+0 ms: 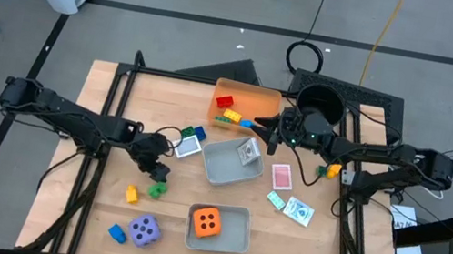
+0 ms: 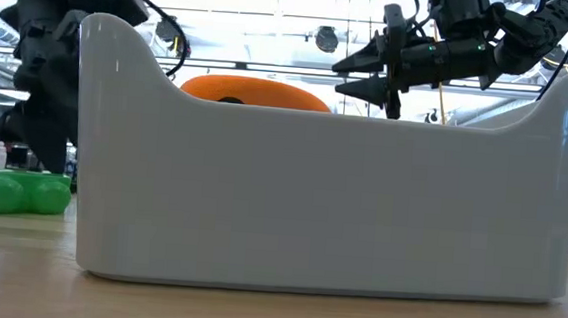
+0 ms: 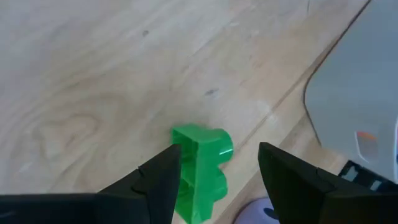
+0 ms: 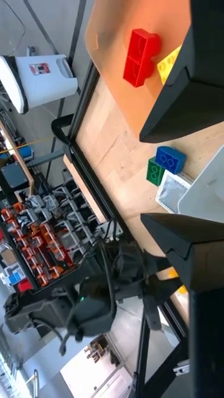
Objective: Pick & Place Toys
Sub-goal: Put the green game piece into the orange bin
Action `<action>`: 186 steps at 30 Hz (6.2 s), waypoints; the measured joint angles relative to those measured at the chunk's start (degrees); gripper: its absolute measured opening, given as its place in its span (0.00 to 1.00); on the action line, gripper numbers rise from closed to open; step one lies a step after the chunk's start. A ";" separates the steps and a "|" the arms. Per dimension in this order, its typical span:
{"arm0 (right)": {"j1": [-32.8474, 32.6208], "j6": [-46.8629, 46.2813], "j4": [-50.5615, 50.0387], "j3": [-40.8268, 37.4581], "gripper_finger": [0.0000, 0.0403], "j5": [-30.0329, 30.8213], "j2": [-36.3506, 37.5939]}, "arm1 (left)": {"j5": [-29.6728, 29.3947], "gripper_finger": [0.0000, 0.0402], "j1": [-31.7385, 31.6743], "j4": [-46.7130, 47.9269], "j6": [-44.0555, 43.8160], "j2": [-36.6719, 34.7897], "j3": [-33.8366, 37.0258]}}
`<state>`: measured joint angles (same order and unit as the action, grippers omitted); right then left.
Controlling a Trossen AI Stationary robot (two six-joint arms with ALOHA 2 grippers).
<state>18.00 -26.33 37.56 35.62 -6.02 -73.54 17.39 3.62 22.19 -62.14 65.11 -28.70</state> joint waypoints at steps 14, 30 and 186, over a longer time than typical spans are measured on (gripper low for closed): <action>0.00 -0.02 -1.00 0.00 0.46 0.00 0.00 | -6.65 0.54 7.23 11.66 3.60 9.63 -8.84; -0.09 -0.24 -1.20 0.00 0.46 -0.02 0.00 | -4.79 0.54 9.29 10.75 3.54 15.20 -8.88; 0.02 4.88 -12.13 16.71 0.34 11.24 -0.57 | -24.95 0.64 -20.13 -16.35 53.57 9.82 -41.42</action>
<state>18.02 -21.45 25.43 52.33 5.21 -74.11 -7.55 -16.51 5.84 -8.57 74.93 -70.11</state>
